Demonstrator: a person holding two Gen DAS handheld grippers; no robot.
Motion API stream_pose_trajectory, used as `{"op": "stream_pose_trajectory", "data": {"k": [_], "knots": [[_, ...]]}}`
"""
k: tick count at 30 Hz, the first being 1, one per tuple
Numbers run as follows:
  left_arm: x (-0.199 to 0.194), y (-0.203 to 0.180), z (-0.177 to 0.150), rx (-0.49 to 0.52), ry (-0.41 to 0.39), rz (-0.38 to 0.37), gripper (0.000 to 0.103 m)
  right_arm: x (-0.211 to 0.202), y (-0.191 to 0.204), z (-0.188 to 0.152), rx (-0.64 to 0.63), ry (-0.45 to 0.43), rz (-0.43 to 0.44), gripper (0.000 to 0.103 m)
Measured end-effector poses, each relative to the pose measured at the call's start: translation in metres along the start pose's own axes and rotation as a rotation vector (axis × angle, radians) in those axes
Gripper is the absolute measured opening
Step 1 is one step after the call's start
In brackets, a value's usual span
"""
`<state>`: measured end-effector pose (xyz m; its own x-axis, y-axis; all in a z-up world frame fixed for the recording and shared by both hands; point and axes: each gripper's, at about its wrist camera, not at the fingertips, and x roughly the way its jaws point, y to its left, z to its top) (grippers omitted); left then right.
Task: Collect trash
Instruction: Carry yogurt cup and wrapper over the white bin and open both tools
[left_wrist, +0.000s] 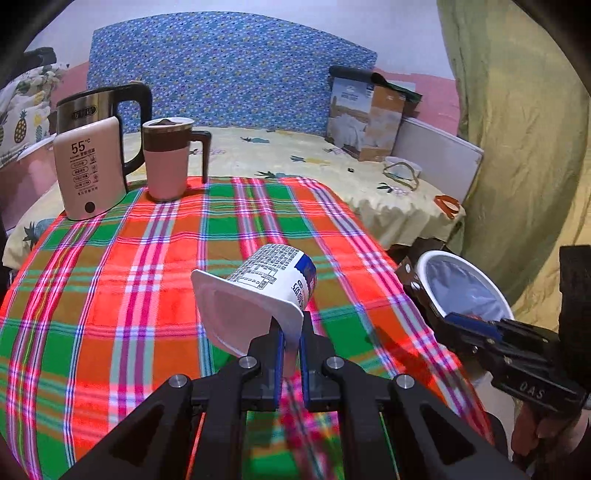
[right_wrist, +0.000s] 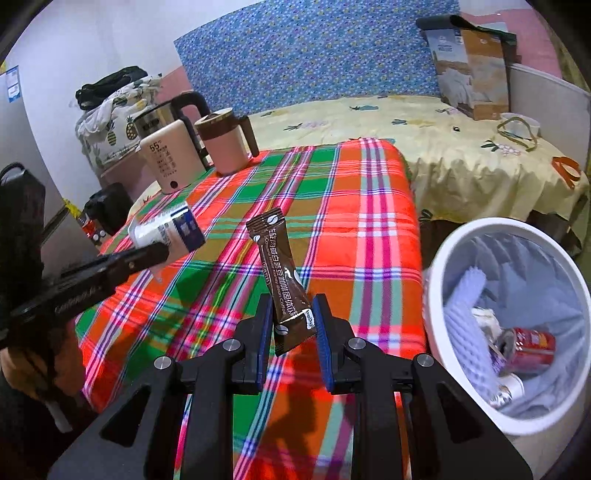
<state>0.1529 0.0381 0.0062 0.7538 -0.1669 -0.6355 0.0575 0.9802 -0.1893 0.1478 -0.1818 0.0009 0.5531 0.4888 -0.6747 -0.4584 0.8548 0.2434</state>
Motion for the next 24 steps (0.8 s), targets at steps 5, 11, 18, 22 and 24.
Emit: {"op": "stream_pose_trajectory", "data": {"k": [5,11,18,22,24], "knots": [[-0.016,-0.023,-0.011,0.025,-0.001,-0.020,0.007,-0.016,-0.004,-0.005,0.015,-0.024,-0.015,0.024],[-0.024,-0.043,-0.021,0.040,0.006,-0.045,0.007,-0.027,-0.007,-0.010,0.024,-0.043,-0.026,0.024],[-0.029,-0.059,-0.027,0.056,0.013,-0.064,0.007,-0.035,-0.015,-0.015,0.037,-0.057,-0.037,0.024],[-0.027,-0.068,-0.028,0.069,0.020,-0.075,0.007,-0.038,-0.023,-0.019,0.051,-0.062,-0.046,0.024],[-0.024,-0.073,-0.028,0.076,0.024,-0.082,0.007,-0.040,-0.026,-0.021,0.057,-0.064,-0.051,0.024]]}}
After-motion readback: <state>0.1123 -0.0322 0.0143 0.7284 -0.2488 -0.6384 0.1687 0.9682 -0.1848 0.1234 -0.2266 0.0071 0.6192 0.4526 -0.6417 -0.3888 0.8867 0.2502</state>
